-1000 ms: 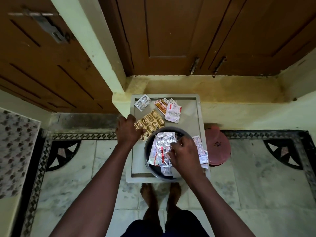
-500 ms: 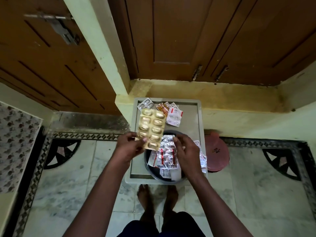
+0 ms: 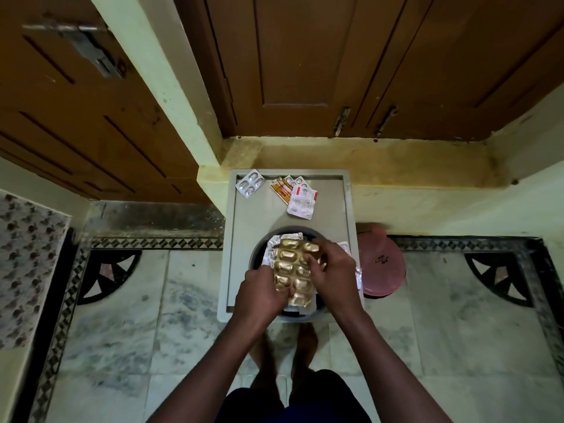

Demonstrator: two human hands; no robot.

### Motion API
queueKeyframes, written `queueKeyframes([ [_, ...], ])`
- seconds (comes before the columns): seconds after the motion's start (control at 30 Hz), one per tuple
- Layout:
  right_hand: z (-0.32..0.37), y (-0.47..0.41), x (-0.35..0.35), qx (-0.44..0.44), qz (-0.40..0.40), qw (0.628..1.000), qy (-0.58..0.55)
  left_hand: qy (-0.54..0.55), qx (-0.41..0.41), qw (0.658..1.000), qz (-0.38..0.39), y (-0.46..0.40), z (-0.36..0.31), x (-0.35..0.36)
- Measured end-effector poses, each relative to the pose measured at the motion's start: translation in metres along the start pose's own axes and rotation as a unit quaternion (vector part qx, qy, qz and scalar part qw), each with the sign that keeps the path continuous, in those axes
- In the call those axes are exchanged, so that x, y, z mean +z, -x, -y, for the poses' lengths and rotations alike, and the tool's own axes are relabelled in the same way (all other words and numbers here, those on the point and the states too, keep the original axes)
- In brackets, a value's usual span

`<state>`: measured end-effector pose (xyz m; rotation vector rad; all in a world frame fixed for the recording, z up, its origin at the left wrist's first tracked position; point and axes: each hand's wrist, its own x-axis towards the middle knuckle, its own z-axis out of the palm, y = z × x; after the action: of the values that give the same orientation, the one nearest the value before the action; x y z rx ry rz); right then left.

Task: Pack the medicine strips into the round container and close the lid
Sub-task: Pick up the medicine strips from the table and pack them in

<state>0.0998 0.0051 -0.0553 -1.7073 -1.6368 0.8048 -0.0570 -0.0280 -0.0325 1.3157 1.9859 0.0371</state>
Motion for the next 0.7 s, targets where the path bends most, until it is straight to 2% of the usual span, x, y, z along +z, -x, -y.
queueKeyframes([
  [0.07, -0.004, -0.001, 0.008, -0.020, 0.033, 0.998, 0.050, -0.077, 0.009, 0.997, -0.011, 0.003, -0.006, -0.005],
  [0.2, -0.001, -0.006, 0.020, -0.052, 0.087, 0.989, 0.111, -0.220, 0.039, 0.969, -0.107, 0.006, -0.013, -0.010],
  [0.33, 0.002, -0.014, 0.024, -0.072, 0.107, 0.977, 0.171, -0.209, 0.131, 0.963, -0.105, -0.003, -0.003, -0.002],
  [0.43, -0.005, -0.013, 0.010, -0.062, 0.043, 0.987, 0.144, -0.218, 0.129, 0.963, -0.094, -0.002, 0.001, 0.004],
  [0.57, -0.039, -0.002, -0.023, 0.014, -0.090, 0.988, 0.125, -0.226, 0.112, 0.963, -0.097, 0.002, -0.005, 0.009],
  [0.63, -0.062, 0.003, -0.035, 0.084, -0.097, 0.982, 0.136, -0.207, 0.103, 0.968, -0.096, 0.001, -0.006, 0.010],
  [0.7, -0.081, 0.009, -0.042, 0.150, -0.048, 0.979, 0.126, -0.191, 0.100, 0.972, -0.091, 0.001, -0.004, 0.011],
])
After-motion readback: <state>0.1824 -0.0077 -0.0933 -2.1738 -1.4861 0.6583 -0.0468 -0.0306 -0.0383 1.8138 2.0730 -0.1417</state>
